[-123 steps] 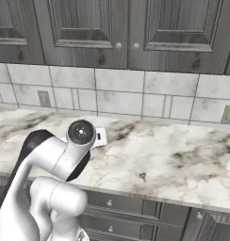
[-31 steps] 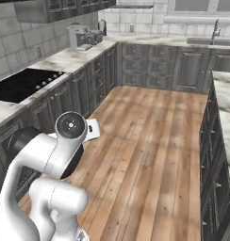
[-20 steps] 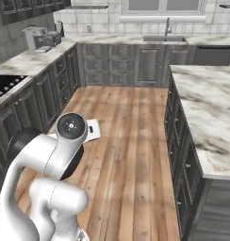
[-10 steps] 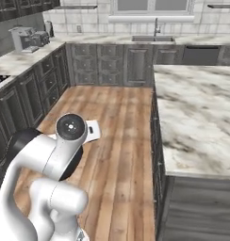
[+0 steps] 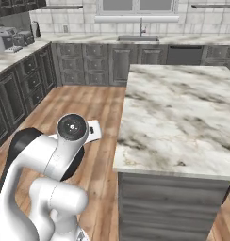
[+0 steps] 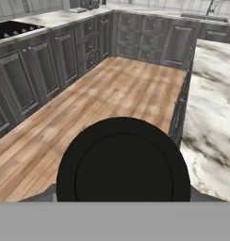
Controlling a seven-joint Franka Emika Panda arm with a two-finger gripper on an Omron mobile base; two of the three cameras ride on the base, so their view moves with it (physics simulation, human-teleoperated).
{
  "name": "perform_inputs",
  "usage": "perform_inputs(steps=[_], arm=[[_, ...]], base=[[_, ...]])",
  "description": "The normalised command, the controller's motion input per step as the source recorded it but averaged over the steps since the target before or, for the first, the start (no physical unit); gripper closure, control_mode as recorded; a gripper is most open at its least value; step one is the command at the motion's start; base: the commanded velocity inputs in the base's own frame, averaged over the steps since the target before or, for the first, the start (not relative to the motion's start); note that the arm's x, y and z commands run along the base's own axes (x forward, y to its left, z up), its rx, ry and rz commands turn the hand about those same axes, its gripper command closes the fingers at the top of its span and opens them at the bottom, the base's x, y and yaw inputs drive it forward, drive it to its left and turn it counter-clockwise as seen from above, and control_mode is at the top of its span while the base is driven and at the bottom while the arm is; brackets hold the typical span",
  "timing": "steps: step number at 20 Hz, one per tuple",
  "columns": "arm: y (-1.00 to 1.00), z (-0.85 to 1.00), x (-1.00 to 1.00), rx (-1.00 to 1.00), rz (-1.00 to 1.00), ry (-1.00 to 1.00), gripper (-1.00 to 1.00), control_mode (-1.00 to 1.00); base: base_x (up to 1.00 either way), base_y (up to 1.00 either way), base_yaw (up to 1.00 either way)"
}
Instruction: Move the drinks to the dining counter.
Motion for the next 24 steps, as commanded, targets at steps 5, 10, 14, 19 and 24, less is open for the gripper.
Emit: perform_inputs(steps=[5, 10, 14, 19, 24], arm=[[0.00, 0.00, 0.00, 0.00, 0.00, 0.00, 1.00, 1.00], [0.00, 0.00, 0.00, 0.00, 0.00, 0.00, 1.00, 1.00], [0.00, 0.00, 0.00, 0.00, 0.00, 0.00, 1.00, 1.00], [0.00, 0.00, 0.00, 0.00, 0.00, 0.00, 1.00, 1.00], [0.00, 0.00, 0.00, 0.00, 0.00, 0.00, 1.00, 1.00]], base=[[0.41, -0.48, 0.00], [0.49, -0.42, 0.00], [0.52, -0.44, 0.00], [0.34, -0.46, 0.00], [0.31, -0.39, 0.00]])
